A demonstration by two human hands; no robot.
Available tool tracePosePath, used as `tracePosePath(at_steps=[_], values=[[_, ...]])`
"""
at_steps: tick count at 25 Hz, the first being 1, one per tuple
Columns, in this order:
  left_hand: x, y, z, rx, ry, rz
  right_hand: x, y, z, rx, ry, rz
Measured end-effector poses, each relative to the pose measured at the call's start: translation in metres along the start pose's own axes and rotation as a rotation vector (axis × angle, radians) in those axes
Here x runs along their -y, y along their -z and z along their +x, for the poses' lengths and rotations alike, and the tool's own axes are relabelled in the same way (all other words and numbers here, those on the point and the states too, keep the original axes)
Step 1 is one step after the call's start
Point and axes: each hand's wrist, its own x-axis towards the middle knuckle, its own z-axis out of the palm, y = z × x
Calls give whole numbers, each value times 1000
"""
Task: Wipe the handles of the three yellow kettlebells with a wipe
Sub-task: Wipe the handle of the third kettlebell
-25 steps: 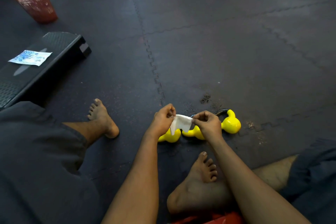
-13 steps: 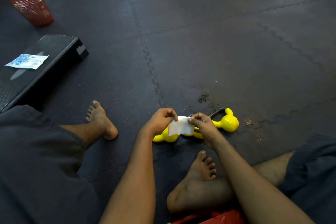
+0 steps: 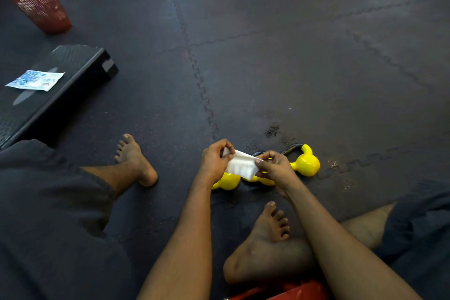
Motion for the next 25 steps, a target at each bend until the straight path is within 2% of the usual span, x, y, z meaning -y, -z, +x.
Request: tracePosePath(at_steps=[3, 6, 9, 13, 15, 19, 23, 25], values=[[3, 2, 1, -12, 9, -5, 1, 2, -1, 73, 19, -66], [4, 2, 1, 10, 25, -38, 4, 2, -4, 114, 7, -26], [2, -3, -1, 30, 42, -73, 6, 0, 0, 31, 78, -64], [1, -10, -2, 79, 65, -111, 2, -1, 7, -116, 200, -352], [-1, -11, -3, 107, 81, -123, 1, -3, 5, -130, 205, -385], [-1, -11, -3, 104, 96, -112, -4, -4, 7, -113, 84, -300], [7, -11, -1, 51, 98, -92, -5, -1, 10, -206, -115, -140], [7, -14, -1, 41, 98, -84, -2, -5, 9, -212, -139, -47]])
